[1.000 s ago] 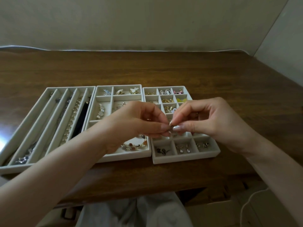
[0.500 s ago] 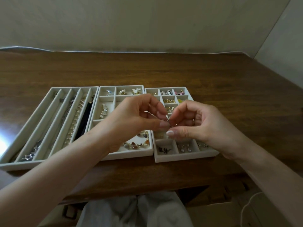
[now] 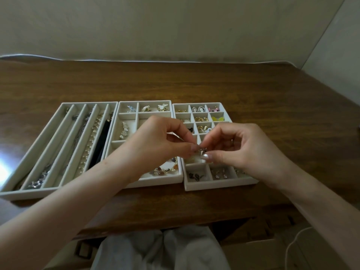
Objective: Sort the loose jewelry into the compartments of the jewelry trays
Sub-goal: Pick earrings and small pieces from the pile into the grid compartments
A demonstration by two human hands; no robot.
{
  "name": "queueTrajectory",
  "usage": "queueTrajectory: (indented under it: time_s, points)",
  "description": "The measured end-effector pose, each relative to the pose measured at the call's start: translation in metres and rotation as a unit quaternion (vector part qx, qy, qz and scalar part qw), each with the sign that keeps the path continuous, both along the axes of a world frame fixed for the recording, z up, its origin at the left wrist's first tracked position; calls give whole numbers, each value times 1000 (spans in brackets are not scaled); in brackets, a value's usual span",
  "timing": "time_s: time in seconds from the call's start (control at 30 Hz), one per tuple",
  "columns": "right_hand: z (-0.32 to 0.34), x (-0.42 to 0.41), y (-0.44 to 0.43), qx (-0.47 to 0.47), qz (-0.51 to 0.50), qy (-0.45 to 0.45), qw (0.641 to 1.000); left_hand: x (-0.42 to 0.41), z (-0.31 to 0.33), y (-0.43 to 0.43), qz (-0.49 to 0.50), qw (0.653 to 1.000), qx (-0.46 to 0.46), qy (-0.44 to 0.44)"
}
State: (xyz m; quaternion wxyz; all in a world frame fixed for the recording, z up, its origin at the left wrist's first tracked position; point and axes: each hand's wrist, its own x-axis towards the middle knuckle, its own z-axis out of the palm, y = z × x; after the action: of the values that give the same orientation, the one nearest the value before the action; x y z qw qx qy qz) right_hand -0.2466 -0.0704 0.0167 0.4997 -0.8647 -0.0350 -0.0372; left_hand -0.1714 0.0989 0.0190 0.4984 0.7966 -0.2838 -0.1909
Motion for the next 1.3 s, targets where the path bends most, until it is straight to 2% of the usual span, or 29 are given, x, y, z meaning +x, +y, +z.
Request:
queueTrajectory:
  time_s: [0.17,0.23,0.33,0.47,0.73,1.0,1.17,1.3]
  points:
    - [1,-2,-3,-40,12,2,999,-3,0,0,5,999,26,-29]
    - [3,-3,-4,-79,27,-1,997,-3,-1,0,-5,997,49,-66]
    - [7,-3,-4,-133,49,7,990,-5,-1,0,-14,986,98,-134]
    - [6,-2,0,-210,64,18,975,-9,-5,-3,-28,971,155,-181]
    - [5,0,10,-276,66,73,956,-15,-7,-8,-64,938,237,-245]
    - [12,3,17,-298,65,136,943,-11,-2,-6,-85,935,257,-229]
    - [17,5,20,-332,71,158,927,3,11,2,-17,959,197,-202]
    - [21,8,24,-363,78,156,915,6,12,8,25,964,177,-198]
